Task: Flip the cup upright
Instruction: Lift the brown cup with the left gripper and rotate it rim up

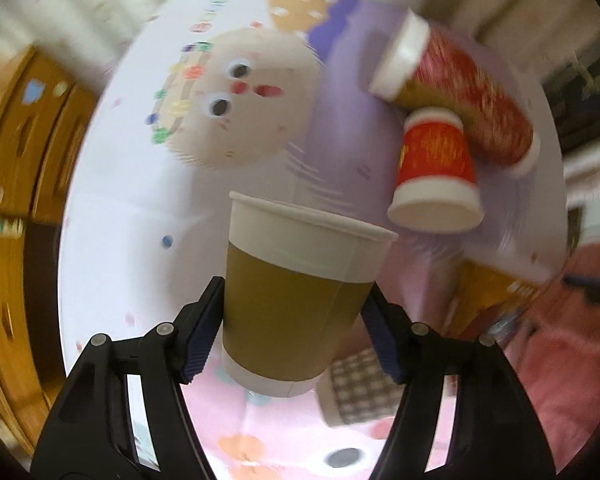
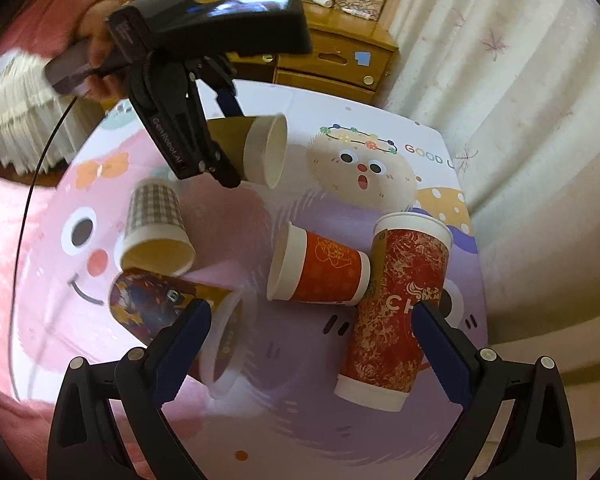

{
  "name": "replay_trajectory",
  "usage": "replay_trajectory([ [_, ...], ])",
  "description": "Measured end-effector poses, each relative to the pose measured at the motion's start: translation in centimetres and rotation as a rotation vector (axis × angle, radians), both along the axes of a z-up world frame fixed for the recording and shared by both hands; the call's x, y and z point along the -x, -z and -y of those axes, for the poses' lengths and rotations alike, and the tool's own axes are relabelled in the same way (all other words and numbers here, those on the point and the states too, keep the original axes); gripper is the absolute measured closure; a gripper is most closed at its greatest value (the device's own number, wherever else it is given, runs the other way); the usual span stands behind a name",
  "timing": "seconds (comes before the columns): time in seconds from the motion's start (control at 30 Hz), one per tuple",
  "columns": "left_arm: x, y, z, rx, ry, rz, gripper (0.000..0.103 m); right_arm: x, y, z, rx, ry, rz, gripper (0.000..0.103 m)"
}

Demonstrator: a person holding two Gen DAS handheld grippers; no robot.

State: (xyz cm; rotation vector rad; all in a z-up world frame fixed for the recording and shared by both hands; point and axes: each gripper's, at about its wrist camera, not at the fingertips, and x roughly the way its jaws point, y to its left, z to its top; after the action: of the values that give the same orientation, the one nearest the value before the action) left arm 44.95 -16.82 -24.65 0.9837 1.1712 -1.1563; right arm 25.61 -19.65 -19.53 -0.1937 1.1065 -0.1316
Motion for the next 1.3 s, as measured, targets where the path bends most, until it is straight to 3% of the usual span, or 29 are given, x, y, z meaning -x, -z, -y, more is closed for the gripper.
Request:
replay_trajectory([
  [0.2,0.5,-4.8,-1.8,0.057,-0.287,-0.049,0.039,1.4,-3.2,1.4,-0.181,0.112,0.047,0.001],
  [0.4,5.3,-10.0,-6.6,0.129,-0.594,-0.147,0.039,4.9,-5.5,3.5,-0.427,0.259,0.054,0.001],
  [0.5,8.3,-11.2,-8.5,0.167,-0.708,-0.193,0.039,6.7,-6.0,4.3,-0.482,0.3,0.029,0.001],
  [0.67,13.7,-12.1,-11.1,0.193,-0.849,-0.192,0.039,10.0,-6.3,5.6,-0.532,0.355,-0.006,0.001],
  [0.8,17.4,-10.9,-12.4,0.211,-0.97,-0.276,0.039,12.0,-6.3,7.5,-0.606,0.387,-0.042,0.001],
  [1.0,22.7,-6.8,-11.7,0.195,-1.138,-0.409,0.039,12.8,-5.1,11.1,-0.723,0.402,-0.157,0.001],
  [1.2,27.3,-1.8,-8.5,0.173,-1.289,-0.45,0.039,12.1,-3.3,14.5,-0.801,0.334,-0.305,0.001],
  [1.3,28.8,0.5,-7.1,0.182,-1.366,-0.485,0.039,11.7,-2.0,16.0,-0.788,0.28,-0.373,0.001],
])
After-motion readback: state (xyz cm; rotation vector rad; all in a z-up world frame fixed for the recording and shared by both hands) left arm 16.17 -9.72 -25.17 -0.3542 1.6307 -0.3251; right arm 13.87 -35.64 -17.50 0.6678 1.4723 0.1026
